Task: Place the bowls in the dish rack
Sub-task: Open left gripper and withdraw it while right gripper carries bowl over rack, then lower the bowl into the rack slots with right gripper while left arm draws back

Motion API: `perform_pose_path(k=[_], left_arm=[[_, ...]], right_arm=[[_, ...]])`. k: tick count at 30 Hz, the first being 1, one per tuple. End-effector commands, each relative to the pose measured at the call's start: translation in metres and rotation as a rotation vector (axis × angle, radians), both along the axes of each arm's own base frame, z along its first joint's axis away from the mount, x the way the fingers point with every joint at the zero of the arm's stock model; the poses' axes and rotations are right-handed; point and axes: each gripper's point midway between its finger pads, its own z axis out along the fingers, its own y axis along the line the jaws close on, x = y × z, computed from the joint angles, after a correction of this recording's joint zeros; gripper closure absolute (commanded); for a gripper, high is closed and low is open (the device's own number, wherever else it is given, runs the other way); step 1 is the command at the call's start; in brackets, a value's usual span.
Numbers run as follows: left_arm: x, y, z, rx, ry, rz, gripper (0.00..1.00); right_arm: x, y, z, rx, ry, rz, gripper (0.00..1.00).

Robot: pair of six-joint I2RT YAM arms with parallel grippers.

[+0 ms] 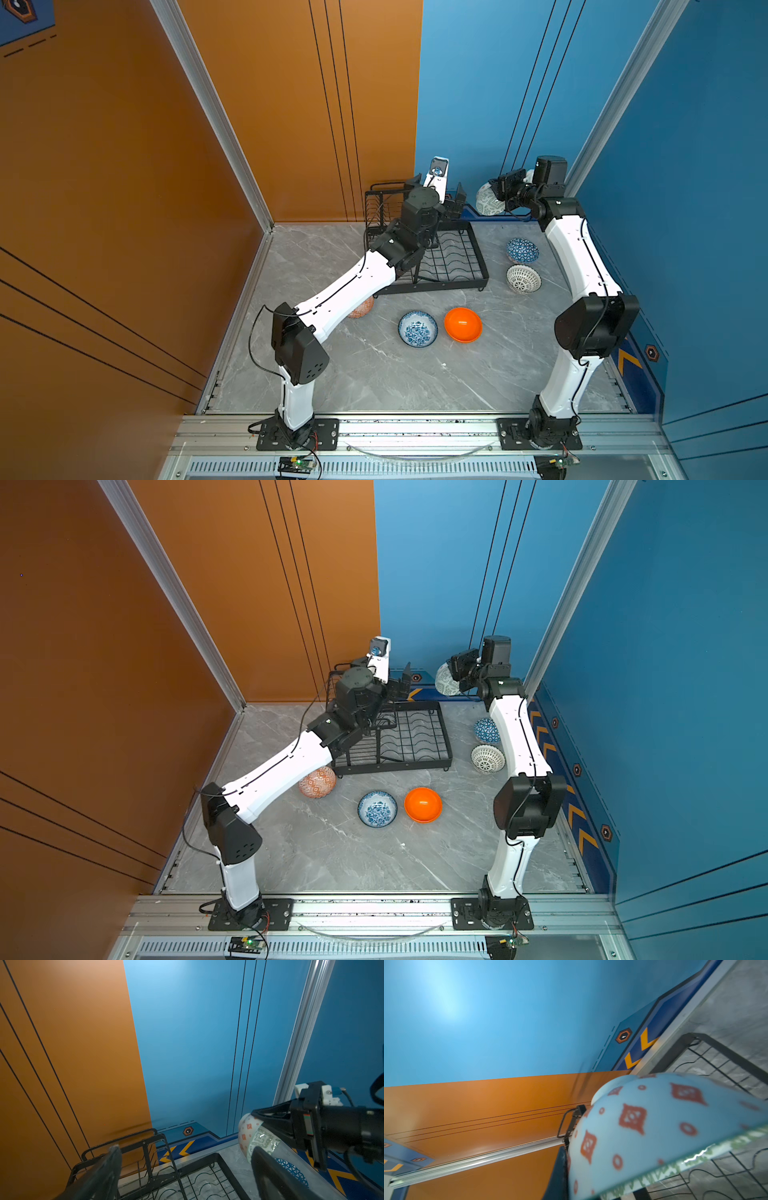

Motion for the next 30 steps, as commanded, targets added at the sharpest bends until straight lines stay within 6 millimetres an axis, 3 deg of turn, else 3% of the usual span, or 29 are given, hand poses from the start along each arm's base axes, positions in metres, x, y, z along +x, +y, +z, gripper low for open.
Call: perform_pose_path(k=[1,3,5,8,11,20,30], left_arm=[[-0.013,0.015,-0.003,-0.073,0.165,-0.101,0.02],[-0.016,0.019,-0.005,-0.090,0.219,-0.136,0.02],[-0.017,0.023,-0.011,-0.115,0.279,-0.173,0.02],[-0.018,0.031,-0.026,-0.172,0.369,-0.205,0.02],[-0.020,0.040,-0.037,-0.187,0.417,-0.199,0.02],[-0.022,0.054,-0.057,-0.237,0.546,-0.237,0.02],[-0.028,0.069,-0.056,-0.243,0.557,-0.224,0.02]], right_arm=[[0.001,0.014,0.021,-0.099,-0.170,0.038,1.00],[0.000,0.022,0.011,-0.144,-0.193,0.049,1.00],[-0.001,0.026,-0.017,-0.151,-0.159,0.045,1.00],[0.003,0.033,-0.048,-0.081,-0.131,0.037,1.00],[0.006,0.048,-0.067,-0.043,-0.126,0.067,1.00],[0.020,0.091,-0.089,-0.032,-0.134,0.126,1.00],[0.047,0.127,-0.116,0.025,-0.161,0.167,1.00]])
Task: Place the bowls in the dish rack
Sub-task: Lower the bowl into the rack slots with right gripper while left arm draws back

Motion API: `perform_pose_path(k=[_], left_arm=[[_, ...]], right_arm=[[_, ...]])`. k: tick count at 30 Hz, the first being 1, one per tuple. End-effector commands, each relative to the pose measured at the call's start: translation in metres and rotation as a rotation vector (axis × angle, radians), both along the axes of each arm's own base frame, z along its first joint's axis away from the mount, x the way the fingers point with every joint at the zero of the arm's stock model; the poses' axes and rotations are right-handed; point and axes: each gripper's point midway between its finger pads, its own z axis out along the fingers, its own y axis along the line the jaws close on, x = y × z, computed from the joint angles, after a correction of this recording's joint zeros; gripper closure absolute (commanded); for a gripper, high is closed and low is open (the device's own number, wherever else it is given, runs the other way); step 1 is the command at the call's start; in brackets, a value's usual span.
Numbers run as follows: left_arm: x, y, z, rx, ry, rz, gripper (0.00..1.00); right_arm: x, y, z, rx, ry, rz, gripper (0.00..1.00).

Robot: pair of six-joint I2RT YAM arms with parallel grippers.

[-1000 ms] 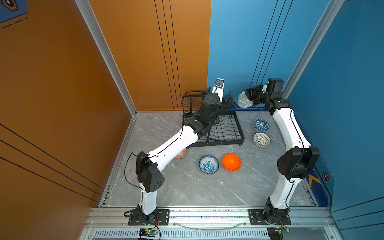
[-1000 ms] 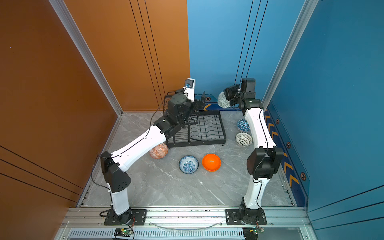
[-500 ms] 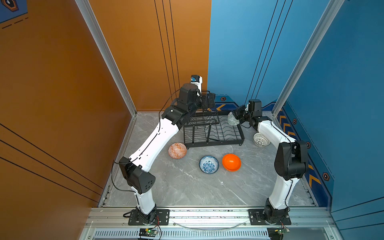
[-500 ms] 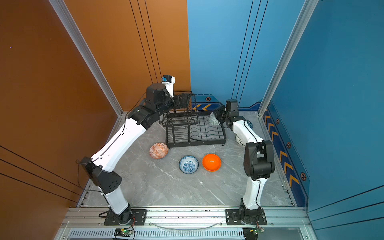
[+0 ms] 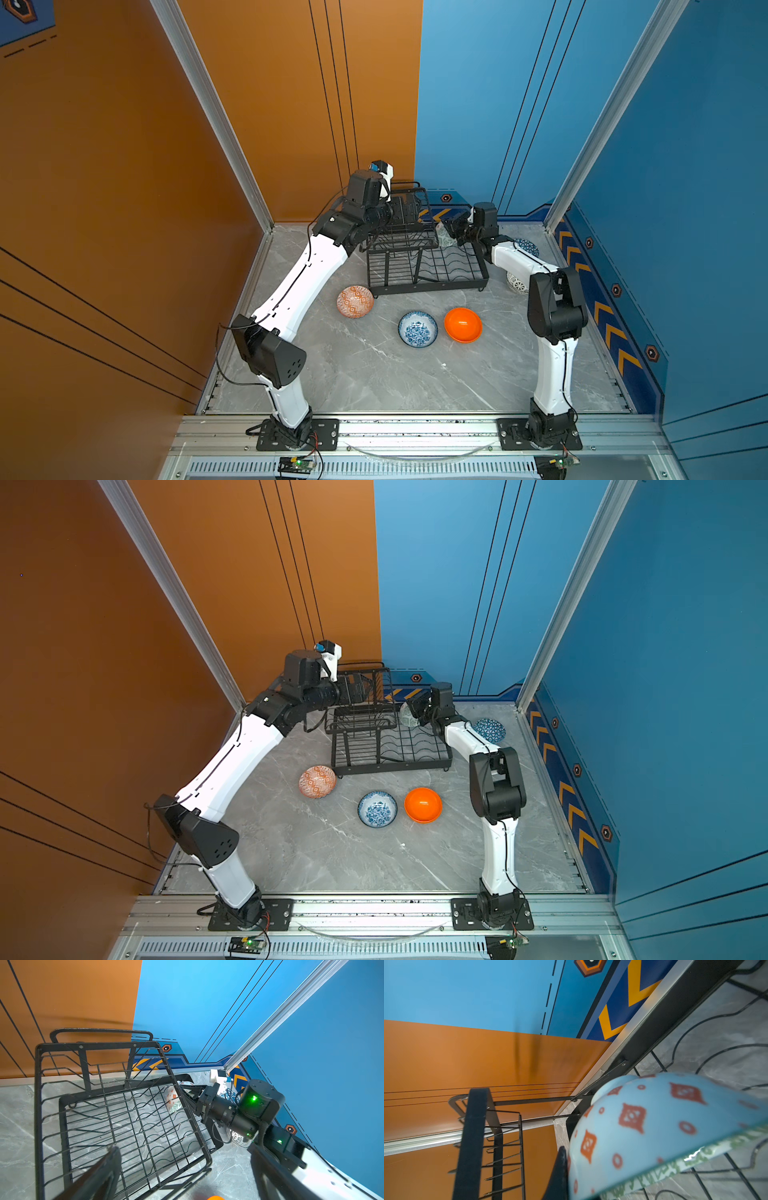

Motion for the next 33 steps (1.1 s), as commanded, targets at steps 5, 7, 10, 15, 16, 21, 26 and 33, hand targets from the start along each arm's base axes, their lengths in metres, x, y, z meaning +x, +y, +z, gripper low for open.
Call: perform_pose_path(k=[5,7,10,15,16,21,26,33], left_arm=[[-0.016,0.007,0.011,-0.020,0.002,-0.024,0.02],[-0.016,0.007,0.011,-0.020,0.004,-0.024,0.02],[-0.016,0.008,0.012,-0.022,0.001,-0.024,0.02],[-0.016,0.009,0.010,-0.020,0.007,-0.034,0.02],[-0.016,0.010,0.009,-0.020,0.007,-0.032,0.02],[-0.015,0.015,0.007,-0.020,0.013,-0.024,0.02],[-0.014,0.020,0.004,-0.019,0.022,-0.019,0.02],[-0.011,0.021,0.001,-0.018,0.027,-0.016,0.02]], right_arm=[[0.016,0.037,0.038,0.100,-0.143,0.047,1.00],[0.018,0.044,0.036,0.124,-0.146,0.047,1.00],[0.024,0.051,0.034,0.167,-0.154,0.044,1.00],[0.033,0.062,0.035,0.178,-0.156,0.046,1.00],[0.034,0.064,0.034,0.181,-0.155,0.046,1.00],[0.041,0.073,0.023,0.203,-0.143,0.042,1.00],[0.047,0.085,0.017,0.223,-0.152,0.045,1.00],[0.052,0.092,0.014,0.238,-0.188,0.044,1.00]])
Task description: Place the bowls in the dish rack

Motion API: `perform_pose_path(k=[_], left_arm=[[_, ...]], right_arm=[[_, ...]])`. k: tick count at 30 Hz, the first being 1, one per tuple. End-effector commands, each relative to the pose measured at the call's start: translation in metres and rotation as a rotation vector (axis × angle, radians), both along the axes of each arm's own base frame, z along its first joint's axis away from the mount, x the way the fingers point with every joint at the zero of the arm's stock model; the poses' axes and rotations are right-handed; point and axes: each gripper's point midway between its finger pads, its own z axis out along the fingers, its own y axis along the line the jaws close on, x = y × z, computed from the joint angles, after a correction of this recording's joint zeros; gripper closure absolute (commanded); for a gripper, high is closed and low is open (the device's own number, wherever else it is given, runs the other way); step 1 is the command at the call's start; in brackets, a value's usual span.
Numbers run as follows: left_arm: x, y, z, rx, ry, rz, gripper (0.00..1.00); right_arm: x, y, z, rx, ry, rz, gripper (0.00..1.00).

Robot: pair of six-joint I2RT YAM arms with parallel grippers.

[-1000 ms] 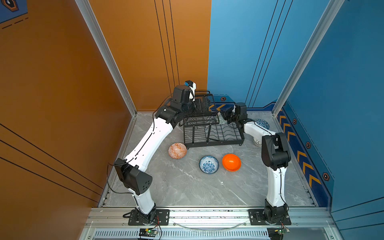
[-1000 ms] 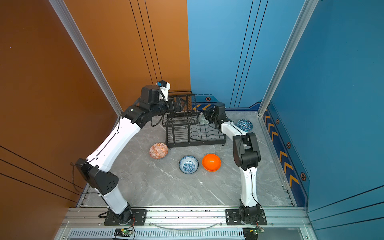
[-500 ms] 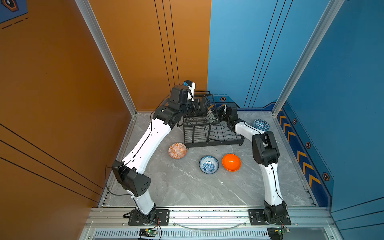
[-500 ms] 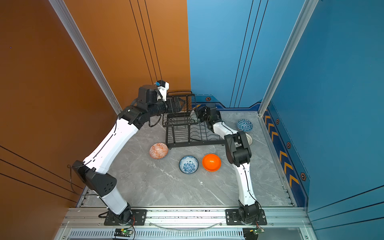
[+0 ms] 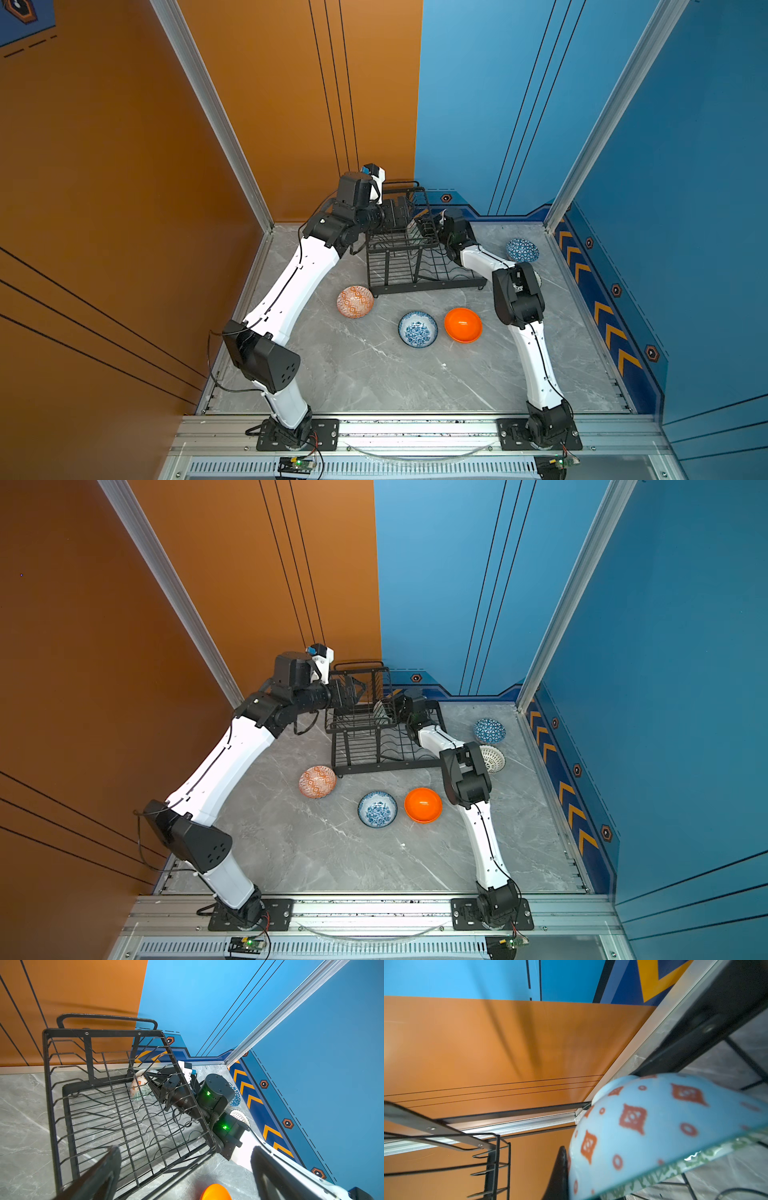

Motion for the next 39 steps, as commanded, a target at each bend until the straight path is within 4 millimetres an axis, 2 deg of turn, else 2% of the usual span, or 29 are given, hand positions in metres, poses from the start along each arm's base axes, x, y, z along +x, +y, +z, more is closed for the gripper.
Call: perform_pose_path(k=[1,17,22,33,39], left_arm=[[-0.008,0.005,0.008,-0.013,-0.006,-0.010,0.02],[0.006,0.004,0.002,-0.032,0.018,-0.010,0.02],[0.008,0.002,-0.001,-0.036,0.026,-0.016,0.02],[0.004,0.003,-0.002,-0.033,0.039,-0.042,0.02],[0.000,0.003,-0.002,-0.025,0.047,-0.059,0.02]], right_arm=[[0.009,0.003,0.043,0.060,-0.146,-0.019,1.00],[0.003,0.001,0.072,0.172,-0.333,-0.019,1.00],[0.002,-0.007,0.061,0.194,-0.341,-0.041,1.00],[-0.007,-0.006,0.038,0.222,-0.350,-0.071,1.00],[-0.008,-0.002,0.036,0.232,-0.370,-0.080,1.00]])
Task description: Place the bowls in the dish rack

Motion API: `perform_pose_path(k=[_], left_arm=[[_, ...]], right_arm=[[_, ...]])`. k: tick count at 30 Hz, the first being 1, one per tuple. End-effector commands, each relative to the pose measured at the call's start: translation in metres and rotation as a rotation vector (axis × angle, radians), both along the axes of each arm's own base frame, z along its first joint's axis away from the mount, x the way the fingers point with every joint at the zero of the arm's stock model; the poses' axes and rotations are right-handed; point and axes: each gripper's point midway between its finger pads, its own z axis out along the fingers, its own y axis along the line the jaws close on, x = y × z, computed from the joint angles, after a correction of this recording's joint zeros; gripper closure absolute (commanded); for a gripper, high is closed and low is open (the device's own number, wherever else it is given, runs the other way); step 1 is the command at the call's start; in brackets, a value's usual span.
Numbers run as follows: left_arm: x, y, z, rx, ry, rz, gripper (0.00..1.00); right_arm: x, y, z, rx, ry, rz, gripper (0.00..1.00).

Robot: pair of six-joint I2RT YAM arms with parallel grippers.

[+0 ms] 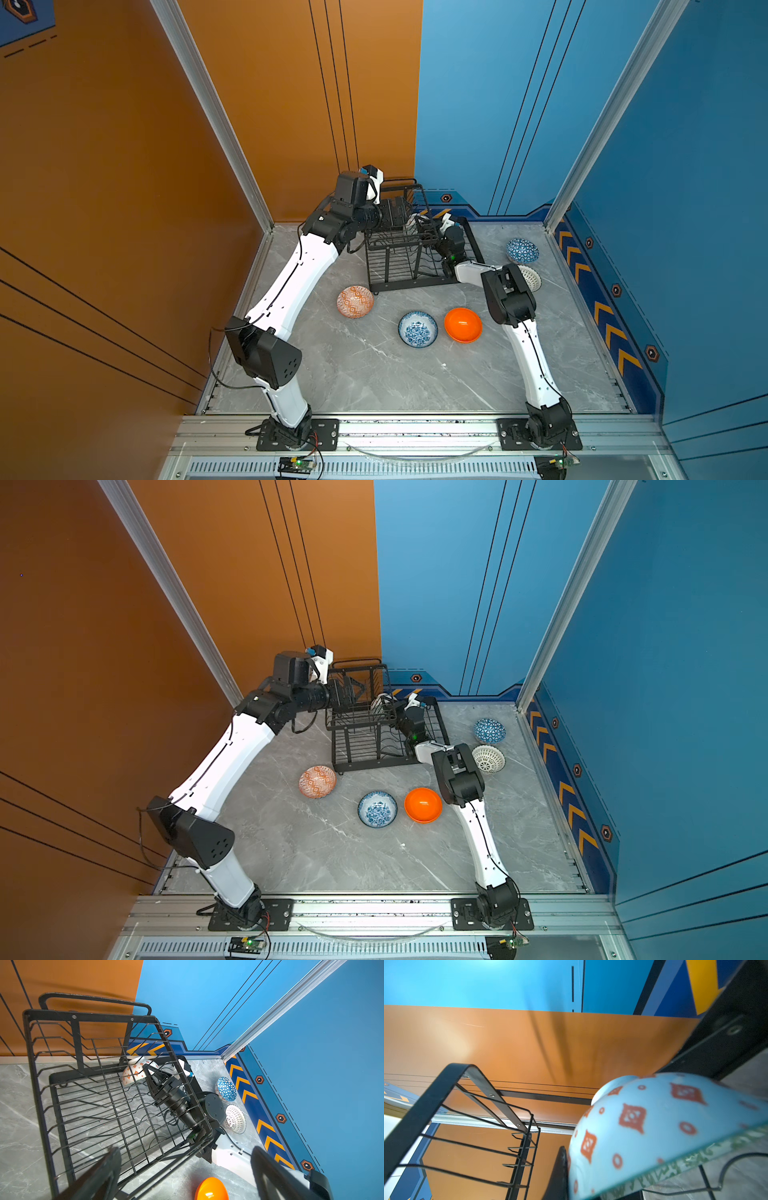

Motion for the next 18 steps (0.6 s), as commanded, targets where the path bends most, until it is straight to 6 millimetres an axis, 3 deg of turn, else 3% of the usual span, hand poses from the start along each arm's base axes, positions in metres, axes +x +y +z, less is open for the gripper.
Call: perform_pose_path(k=[1,9,18], left_arm=[[-0.004,0.000,0.004,0.001,0.002,-0.029,0.02],[-0.007,0.001,-0.002,-0.001,0.019,-0.035,0.02],[-0.007,0.000,-0.002,0.001,0.017,-0.040,0.02]], right_arm=[[-0.007,0.000,0.018,0.039,-0.083,-0.014,1.00],[-0.013,-0.003,0.001,0.030,-0.057,-0.031,1.00],[-0.021,0.008,-0.017,0.012,-0.015,-0.016,1.00]])
